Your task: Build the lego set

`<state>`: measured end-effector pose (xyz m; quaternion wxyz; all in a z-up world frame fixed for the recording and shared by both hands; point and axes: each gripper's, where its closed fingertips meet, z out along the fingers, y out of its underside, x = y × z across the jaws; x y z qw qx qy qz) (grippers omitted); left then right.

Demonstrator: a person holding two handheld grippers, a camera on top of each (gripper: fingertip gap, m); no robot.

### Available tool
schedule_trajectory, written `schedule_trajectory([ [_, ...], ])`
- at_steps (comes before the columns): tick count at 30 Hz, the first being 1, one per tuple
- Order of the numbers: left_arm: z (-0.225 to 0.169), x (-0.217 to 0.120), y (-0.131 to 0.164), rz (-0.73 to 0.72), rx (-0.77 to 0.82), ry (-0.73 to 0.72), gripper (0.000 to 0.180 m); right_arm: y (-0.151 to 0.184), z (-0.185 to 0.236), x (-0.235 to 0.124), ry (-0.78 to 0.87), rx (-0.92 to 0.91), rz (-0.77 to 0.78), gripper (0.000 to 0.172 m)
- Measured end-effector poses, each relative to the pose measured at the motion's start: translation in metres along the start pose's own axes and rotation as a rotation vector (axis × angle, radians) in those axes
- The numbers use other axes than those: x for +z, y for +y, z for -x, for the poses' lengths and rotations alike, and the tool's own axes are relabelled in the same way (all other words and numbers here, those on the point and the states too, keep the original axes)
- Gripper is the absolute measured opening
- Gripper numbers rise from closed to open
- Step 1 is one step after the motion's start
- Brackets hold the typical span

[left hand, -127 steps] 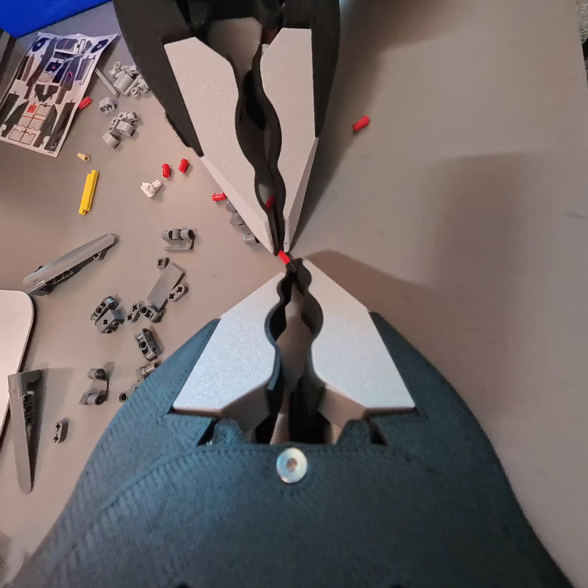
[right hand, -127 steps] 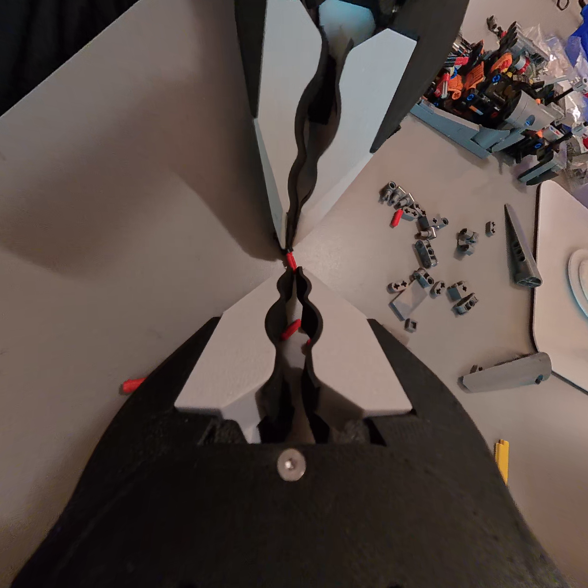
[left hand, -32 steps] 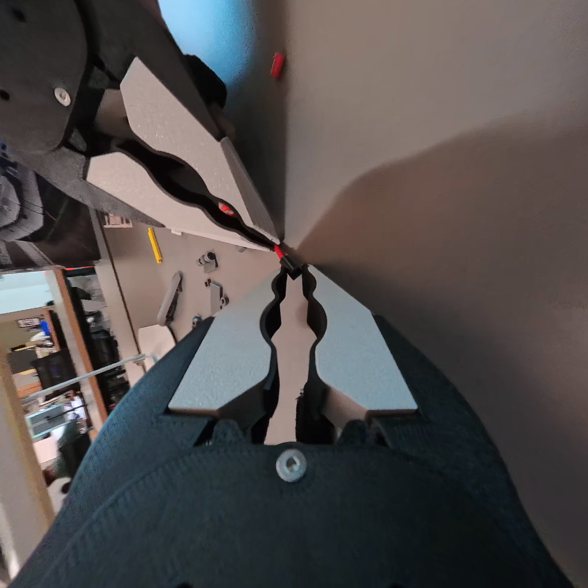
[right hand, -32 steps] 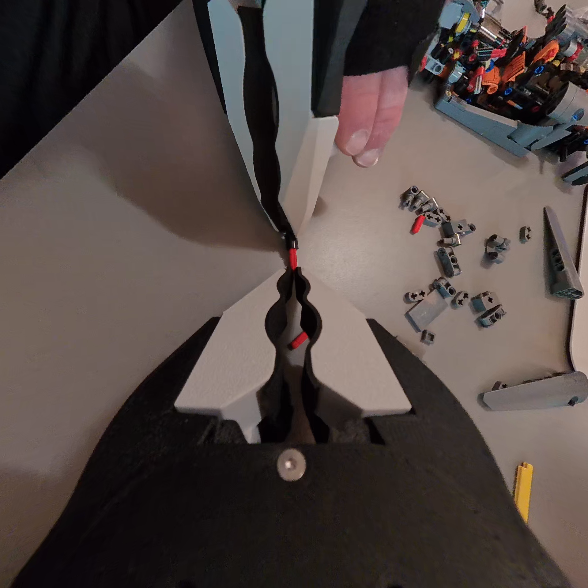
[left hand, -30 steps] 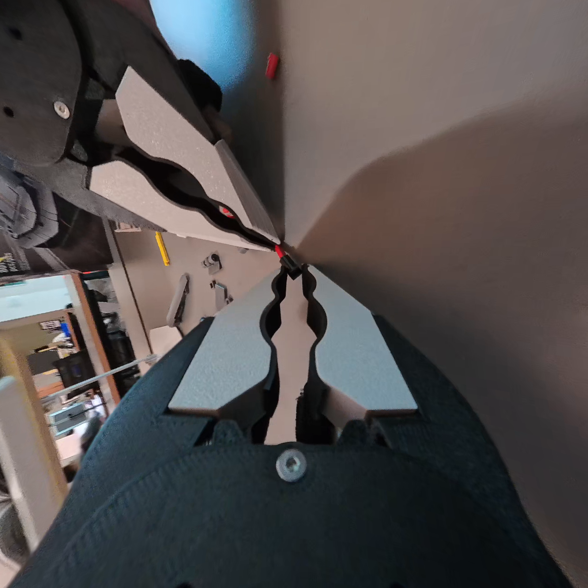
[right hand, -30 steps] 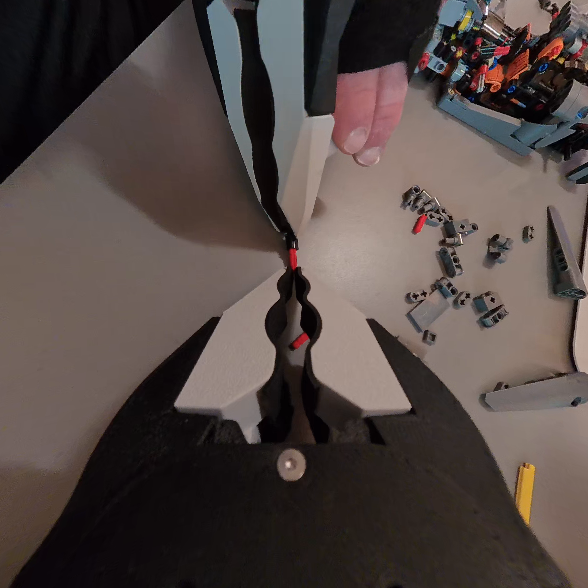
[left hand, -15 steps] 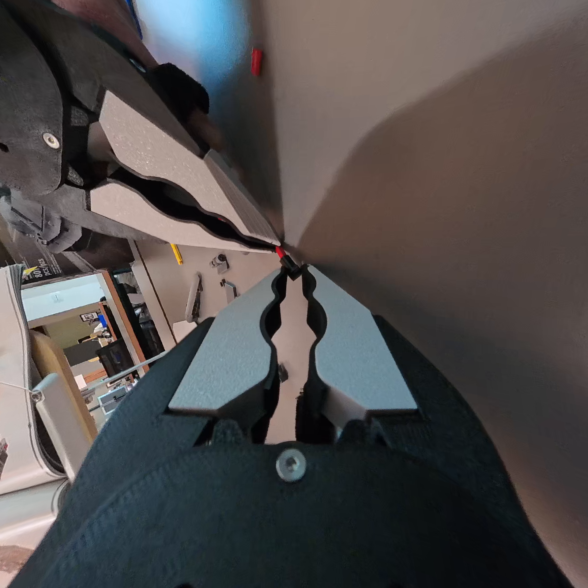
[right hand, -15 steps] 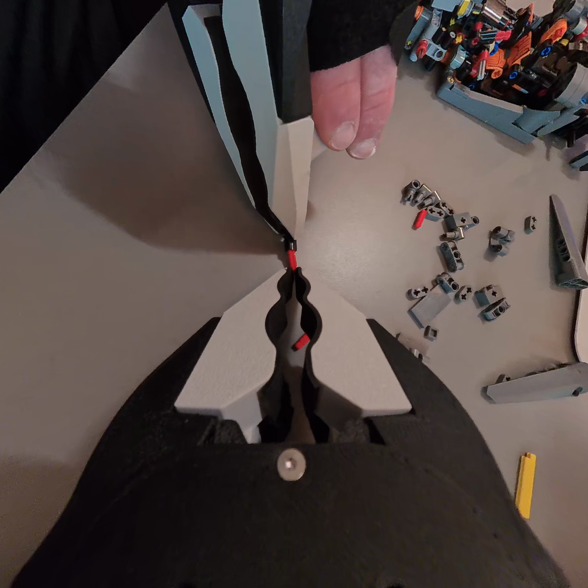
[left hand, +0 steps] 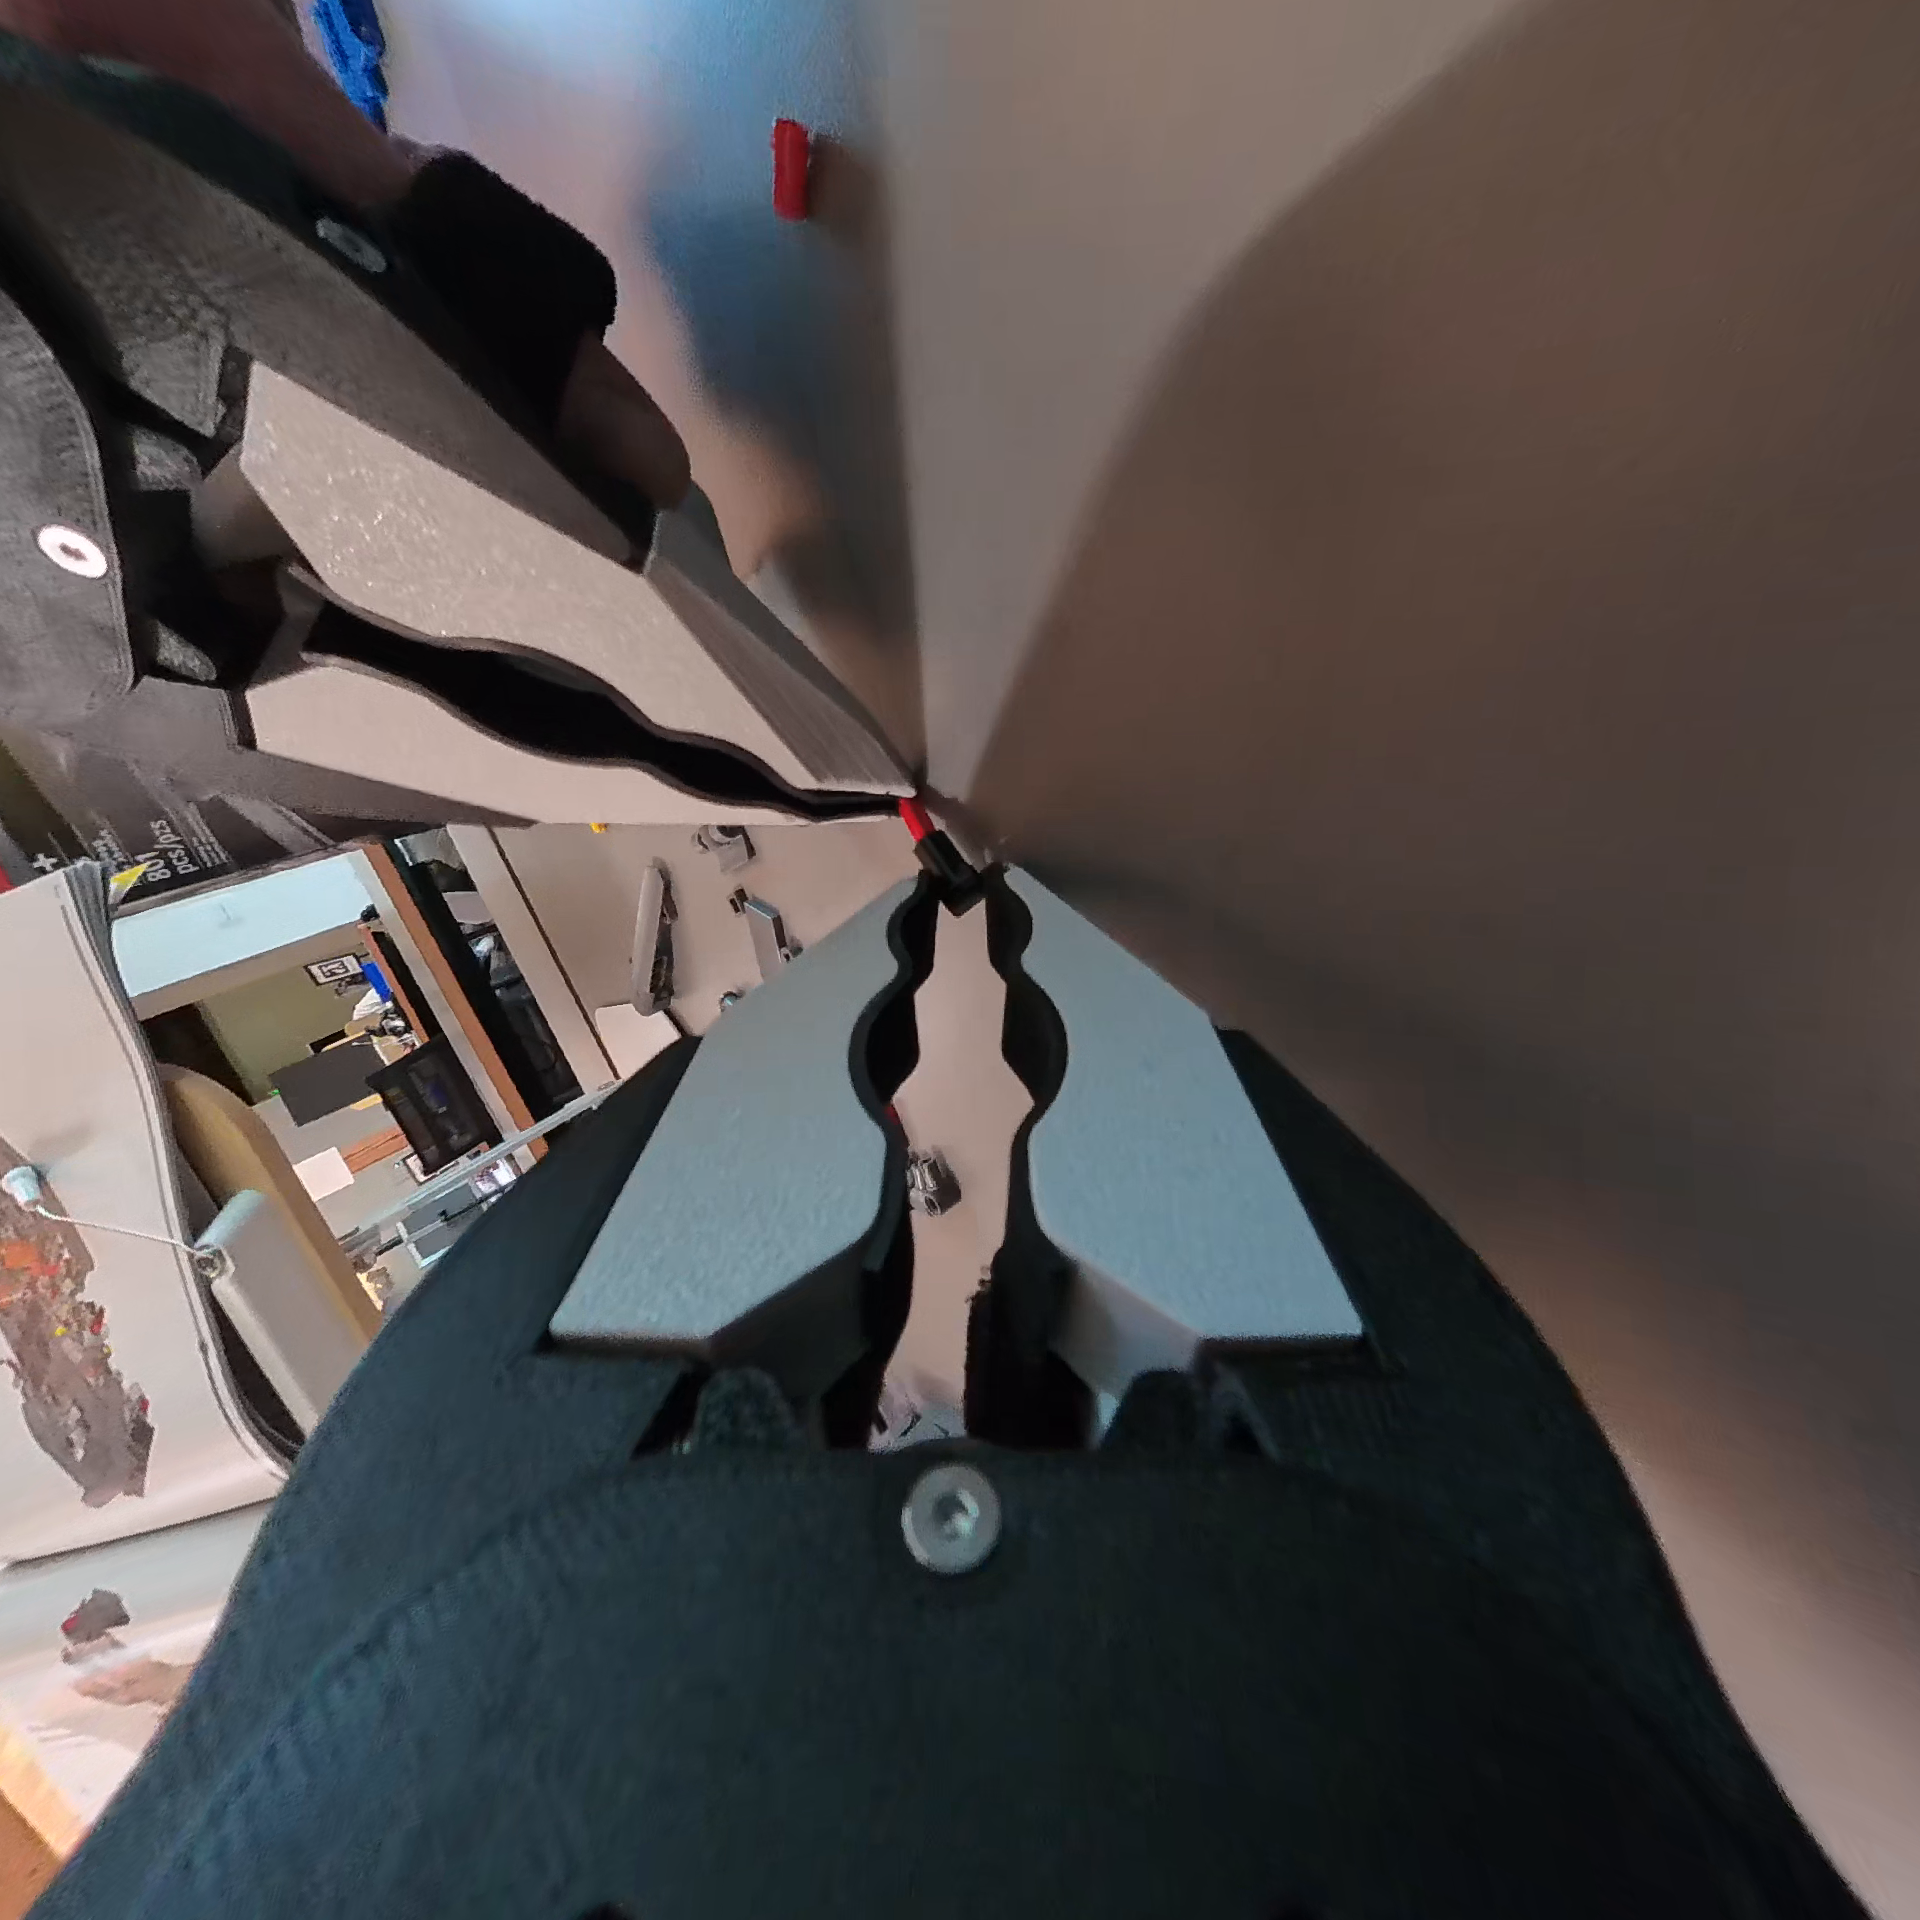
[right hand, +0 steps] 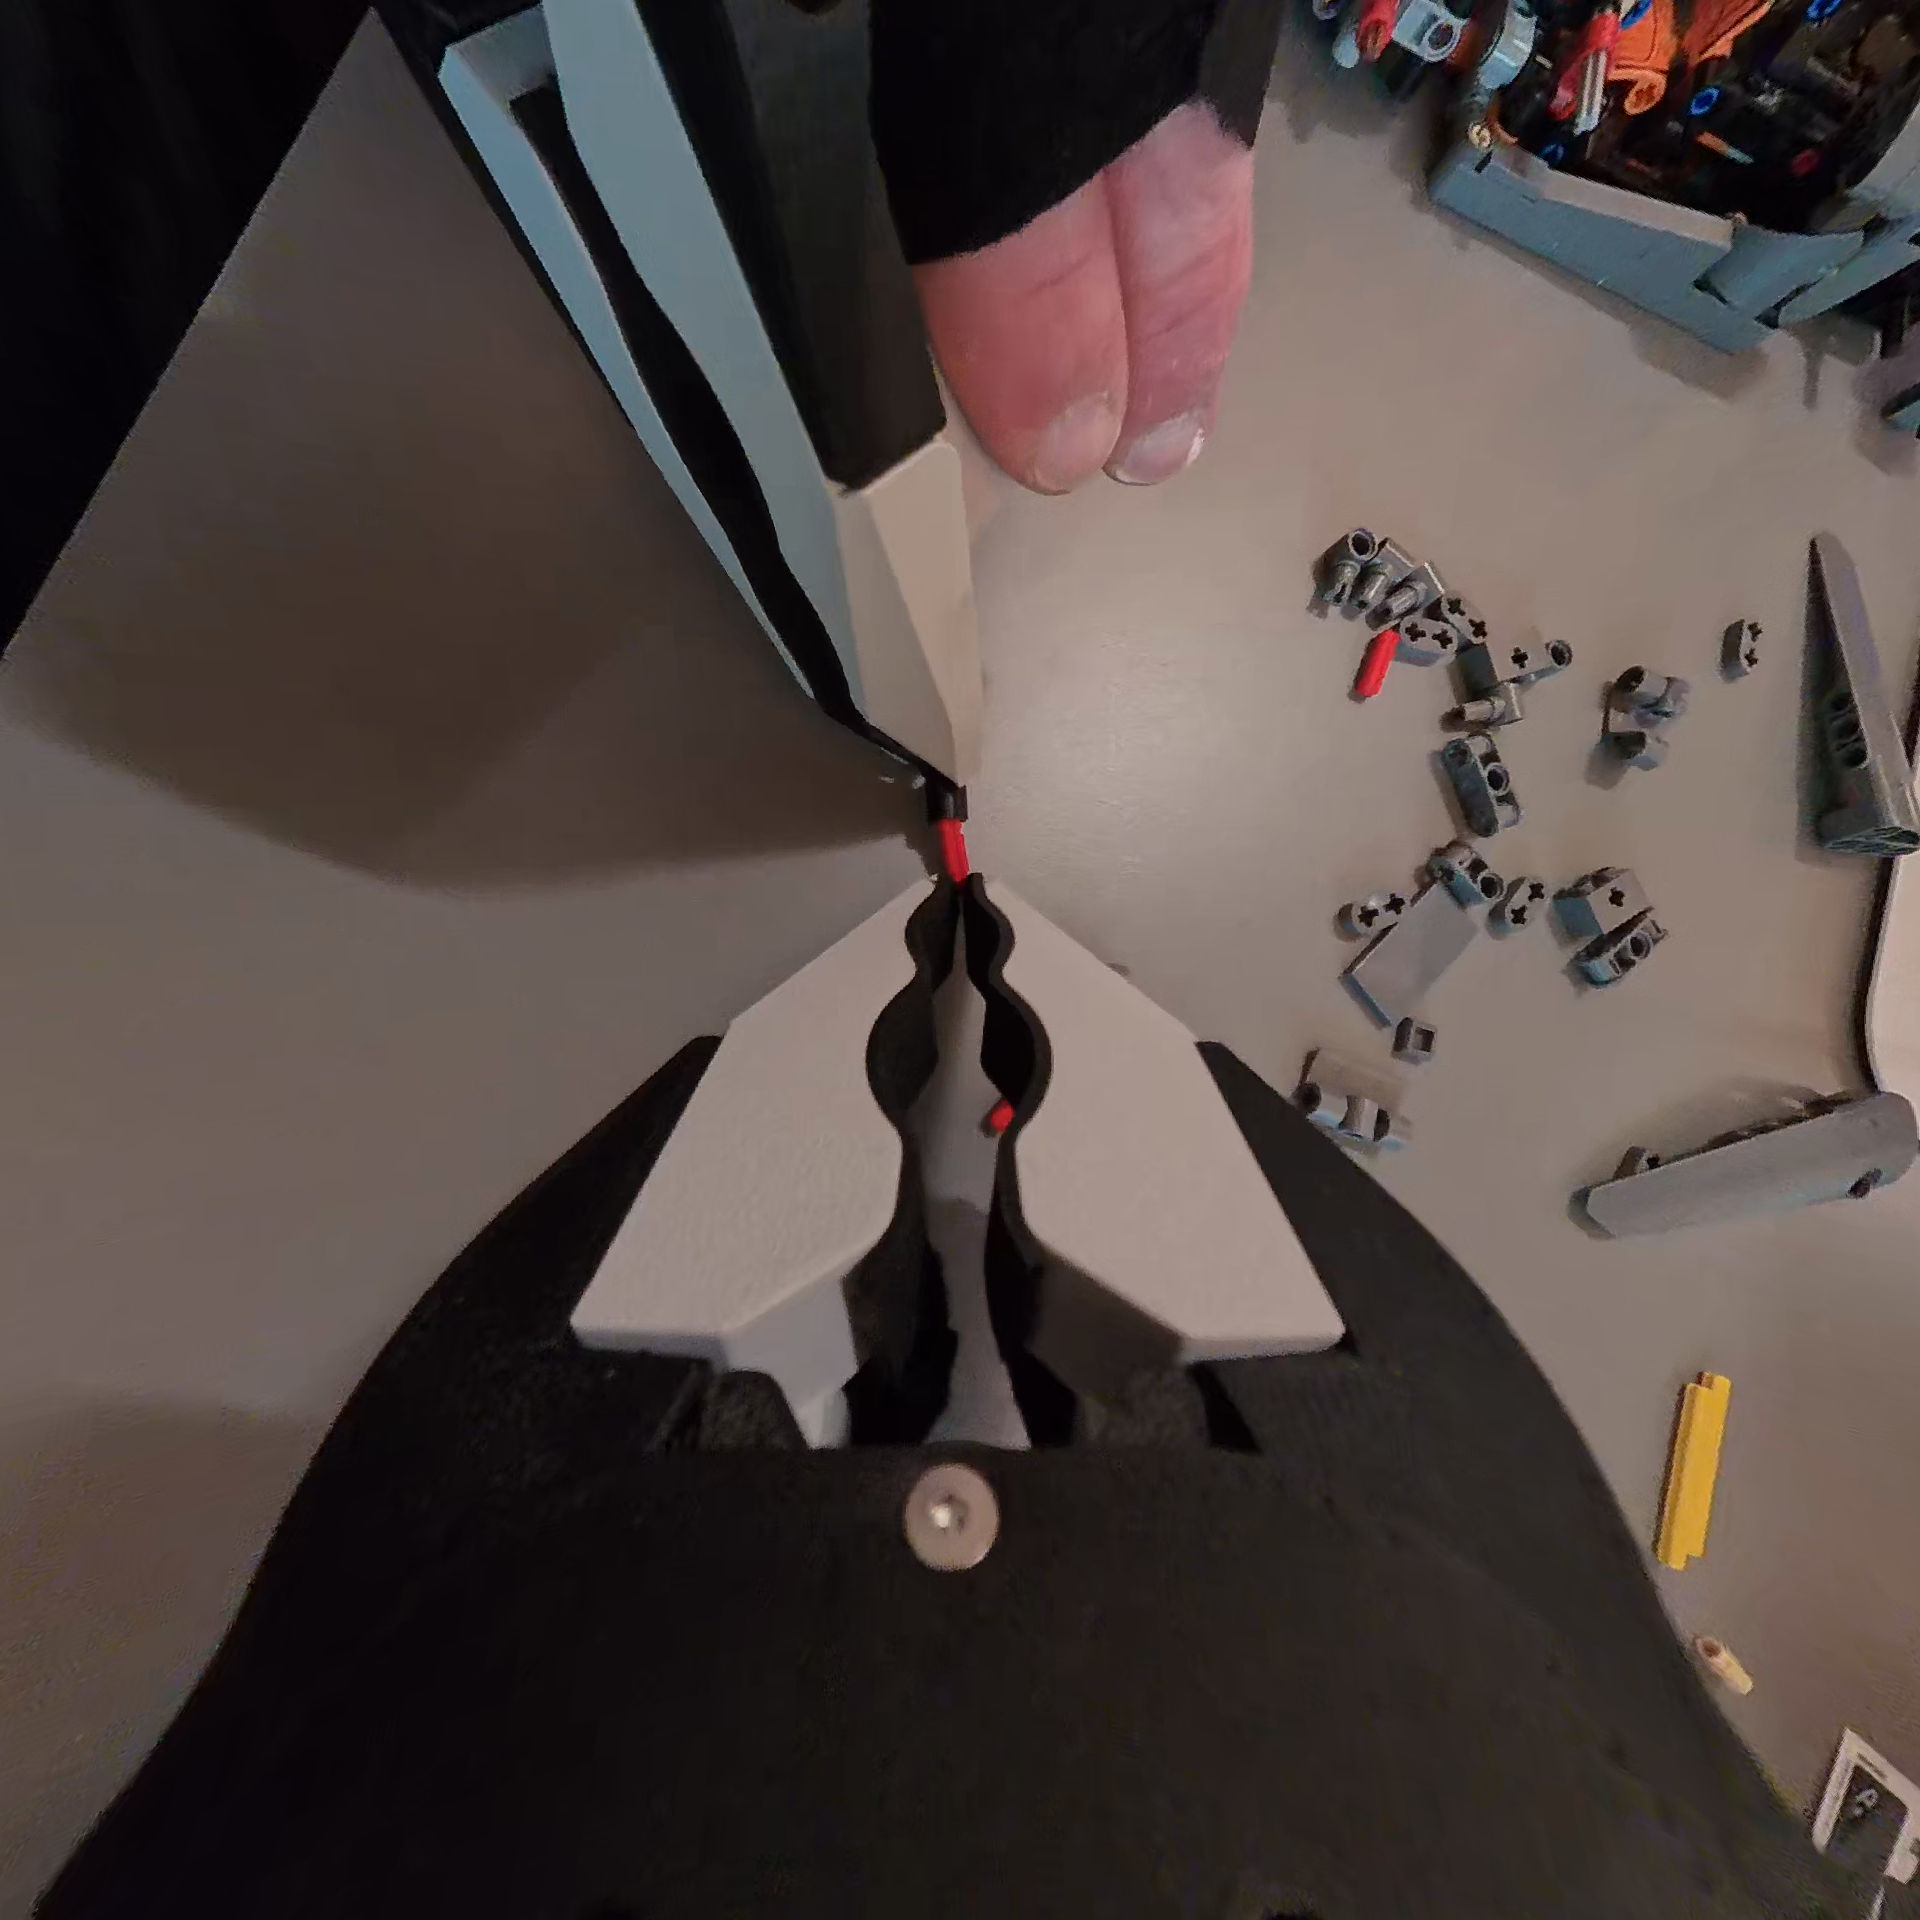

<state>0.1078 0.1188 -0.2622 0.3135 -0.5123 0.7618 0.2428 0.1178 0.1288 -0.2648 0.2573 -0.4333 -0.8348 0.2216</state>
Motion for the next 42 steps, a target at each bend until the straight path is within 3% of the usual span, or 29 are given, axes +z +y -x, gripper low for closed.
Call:
schedule_trajectory([
  [20, -0.0010, -0.0007, -0.0013, 0.082, 0.054, -0.002, 0.006, -0.0010, 0.0047, -0.0002, 0.012, 0.108, 0.098, 0.000],
  [42, -0.0014, 0.0000, -0.0019, 0.128, -0.081, 0.015, 0.005, -0.0014, 0.0032, 0.0008, 0.059, 0.279, 0.134, 0.000],
])
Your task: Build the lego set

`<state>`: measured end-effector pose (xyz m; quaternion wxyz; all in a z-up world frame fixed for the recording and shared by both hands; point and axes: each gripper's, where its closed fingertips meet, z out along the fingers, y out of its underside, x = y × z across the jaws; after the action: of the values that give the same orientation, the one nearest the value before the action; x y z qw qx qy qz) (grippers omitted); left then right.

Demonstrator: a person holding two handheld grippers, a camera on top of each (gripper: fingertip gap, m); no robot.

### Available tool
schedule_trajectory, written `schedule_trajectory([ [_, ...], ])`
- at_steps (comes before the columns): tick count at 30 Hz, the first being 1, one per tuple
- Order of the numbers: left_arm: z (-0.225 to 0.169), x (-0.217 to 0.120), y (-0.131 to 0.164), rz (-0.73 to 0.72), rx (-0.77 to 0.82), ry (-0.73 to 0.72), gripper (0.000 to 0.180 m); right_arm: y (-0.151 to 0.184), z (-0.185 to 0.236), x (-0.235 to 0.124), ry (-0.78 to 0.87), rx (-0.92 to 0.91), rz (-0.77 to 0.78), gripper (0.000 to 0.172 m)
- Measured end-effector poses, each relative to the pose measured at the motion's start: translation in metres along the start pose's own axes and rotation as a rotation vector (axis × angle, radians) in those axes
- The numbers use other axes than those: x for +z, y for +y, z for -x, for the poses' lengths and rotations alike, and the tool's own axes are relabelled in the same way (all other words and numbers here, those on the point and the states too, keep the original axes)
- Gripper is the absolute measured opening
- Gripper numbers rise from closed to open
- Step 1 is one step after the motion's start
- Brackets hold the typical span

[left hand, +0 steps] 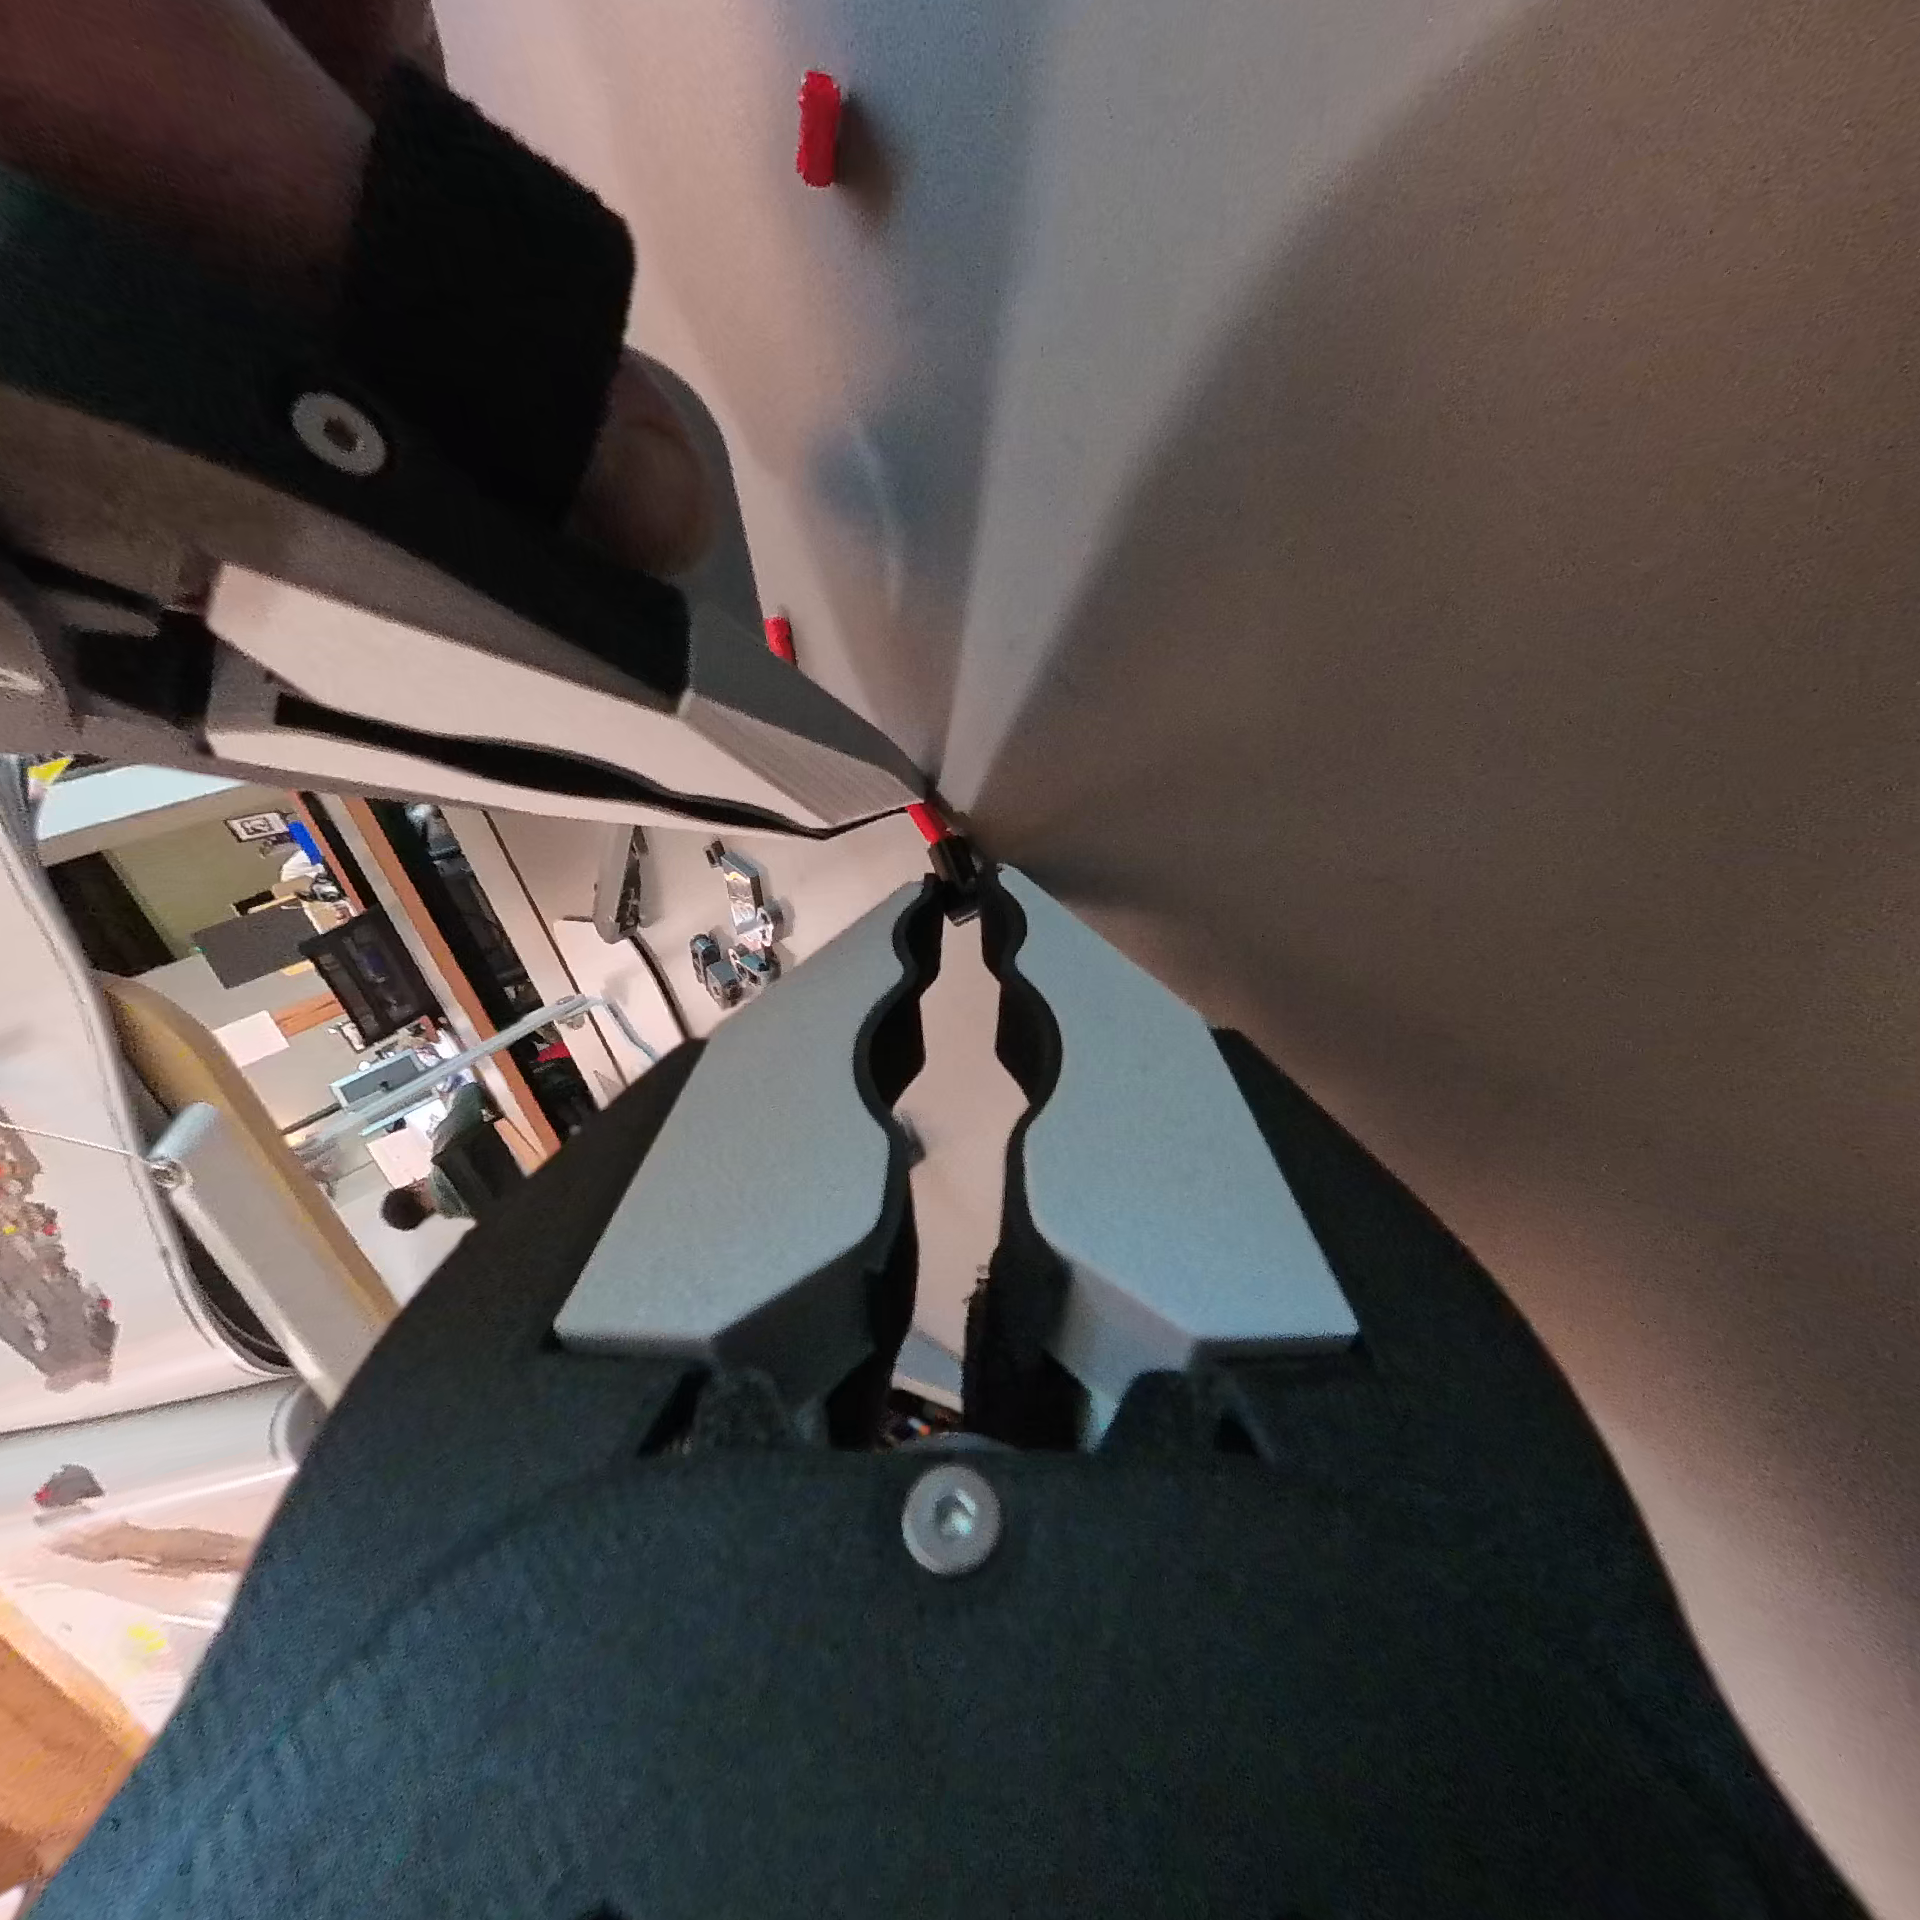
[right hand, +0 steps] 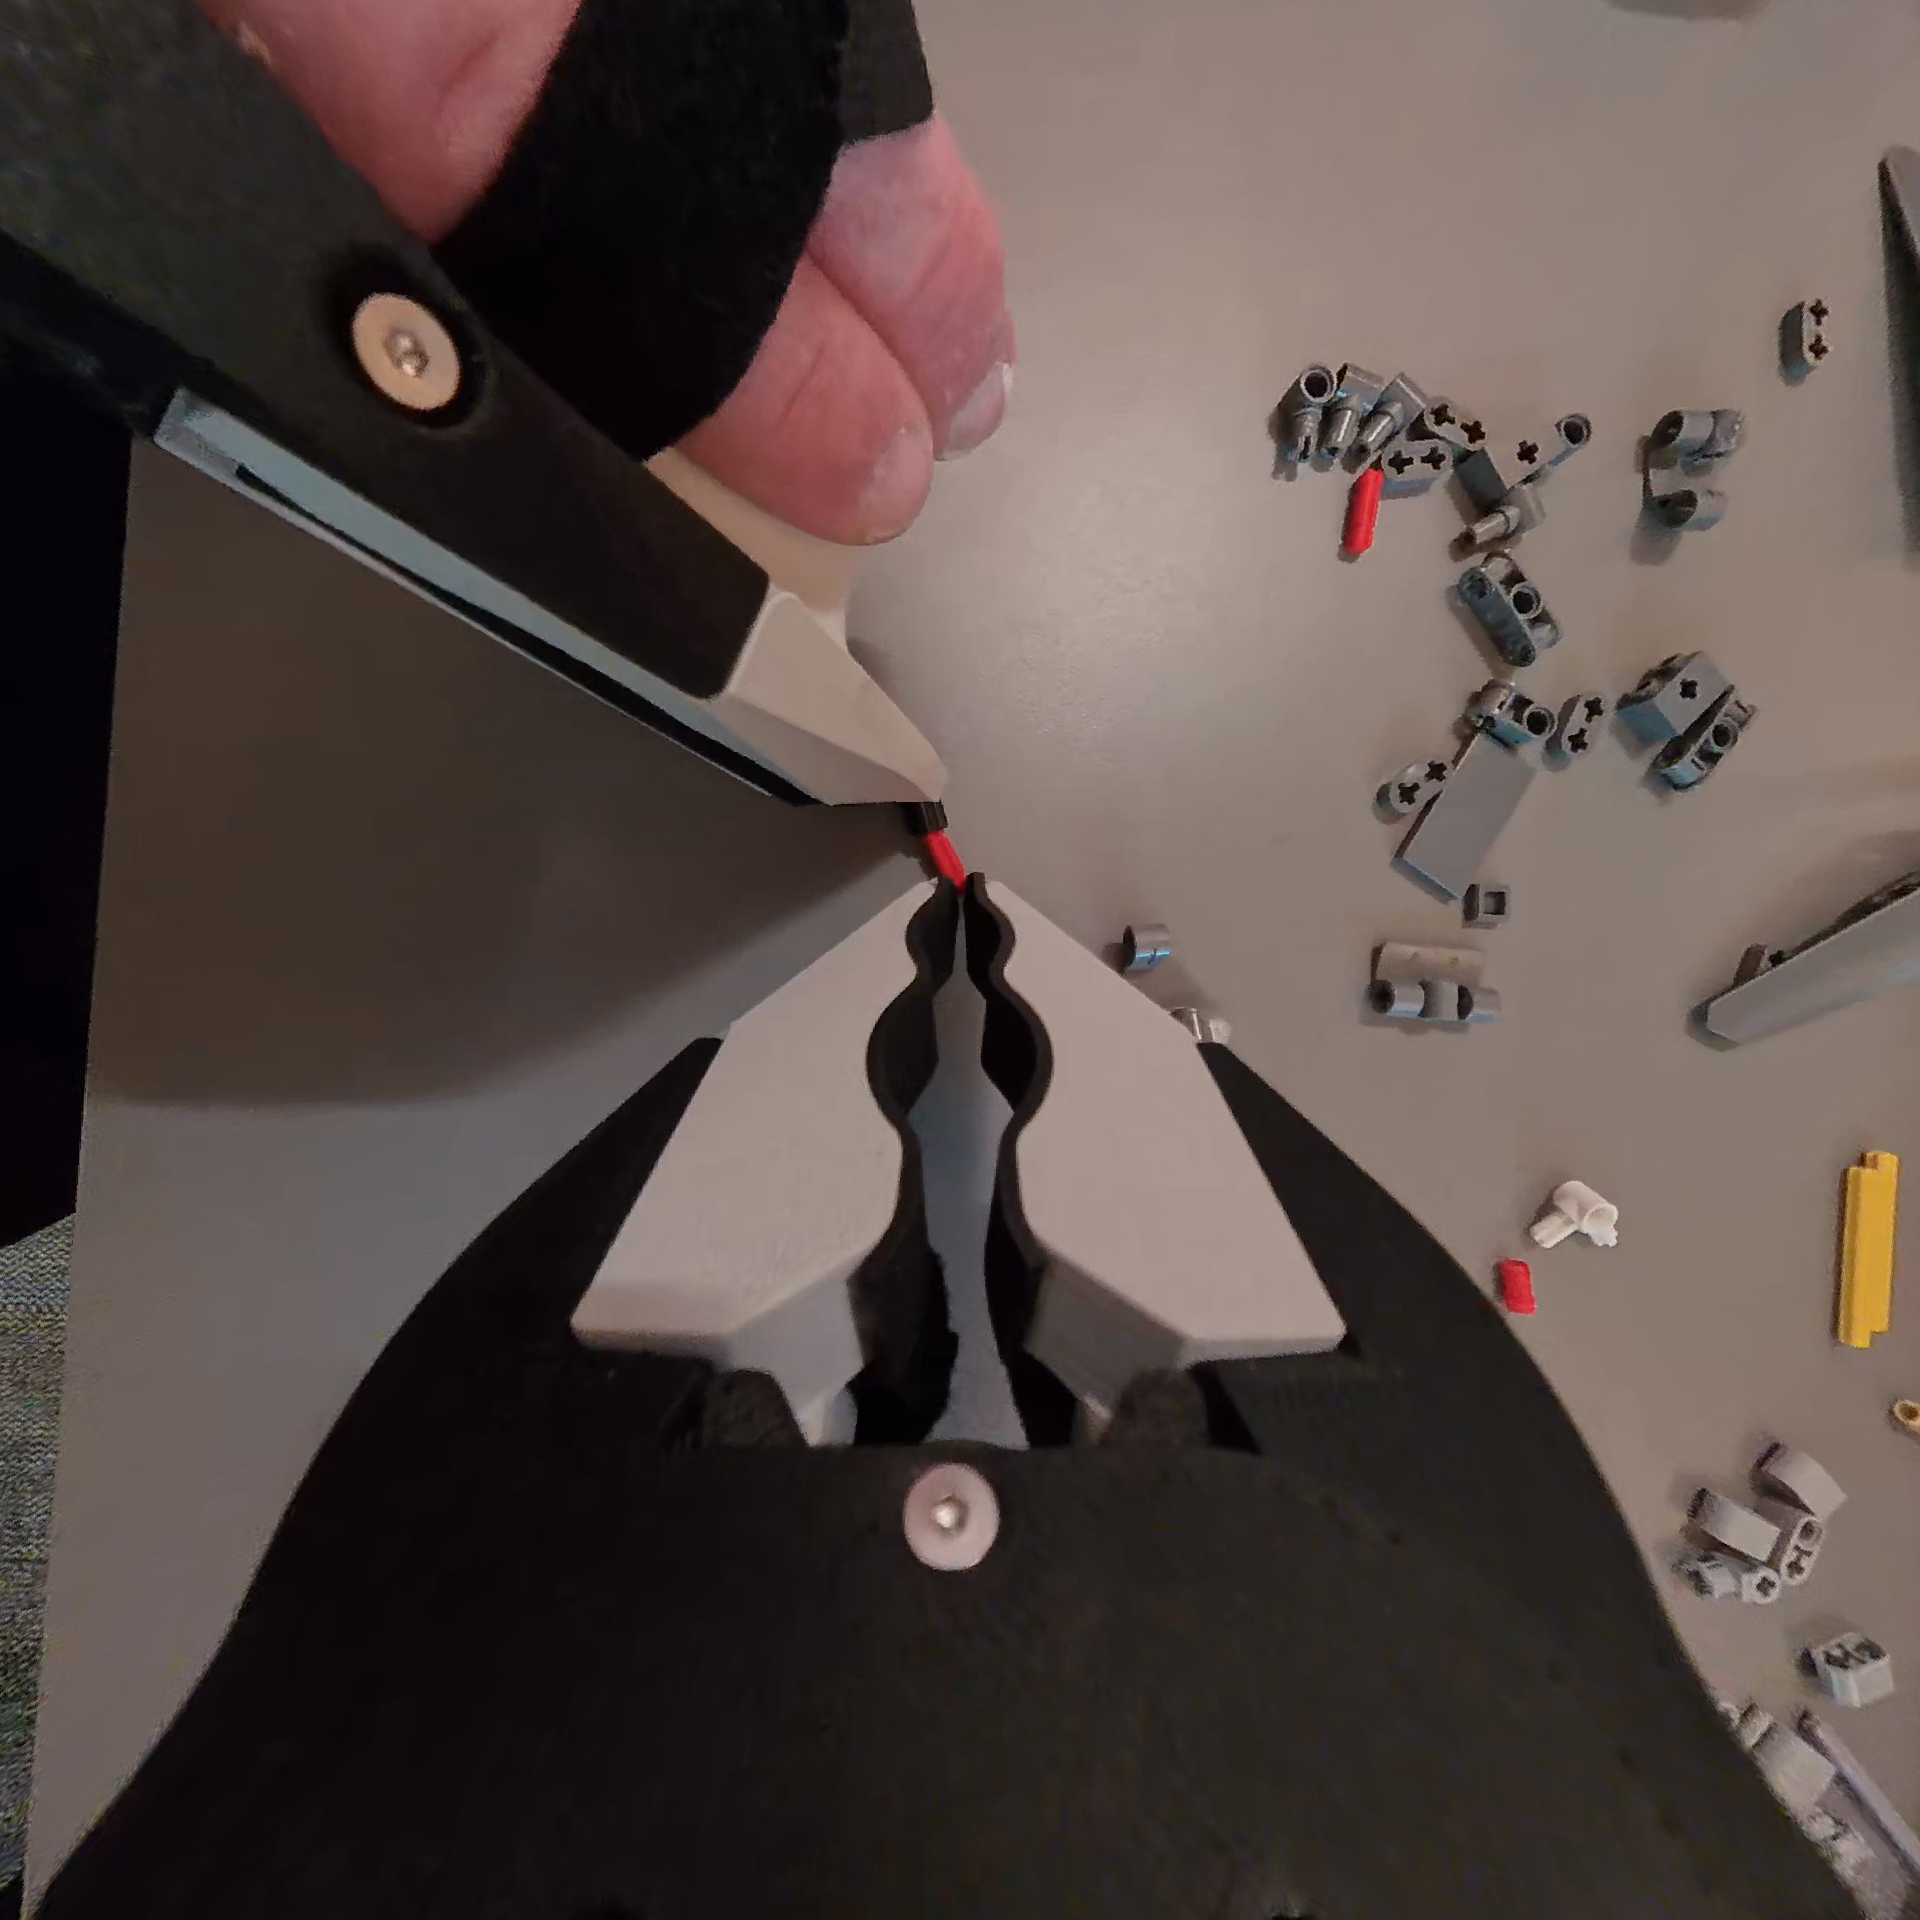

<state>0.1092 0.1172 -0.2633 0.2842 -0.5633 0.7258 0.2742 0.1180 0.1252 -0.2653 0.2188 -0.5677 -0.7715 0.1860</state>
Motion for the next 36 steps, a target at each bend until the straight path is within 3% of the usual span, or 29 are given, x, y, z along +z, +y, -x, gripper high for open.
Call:
schedule_trajectory([
  [13, -0.0007, 0.0001, 0.0008, -0.022, -0.120, 0.045, 0.004, -0.0014, -0.0017, 0.0009, 0.015, 0.037, -0.004, 0.000],
  [36, -0.0004, 0.0002, 0.0001, -0.037, -0.121, 0.047, 0.004, -0.0010, -0.0013, 0.0008, -0.049, -0.073, -0.072, 0.000],
])
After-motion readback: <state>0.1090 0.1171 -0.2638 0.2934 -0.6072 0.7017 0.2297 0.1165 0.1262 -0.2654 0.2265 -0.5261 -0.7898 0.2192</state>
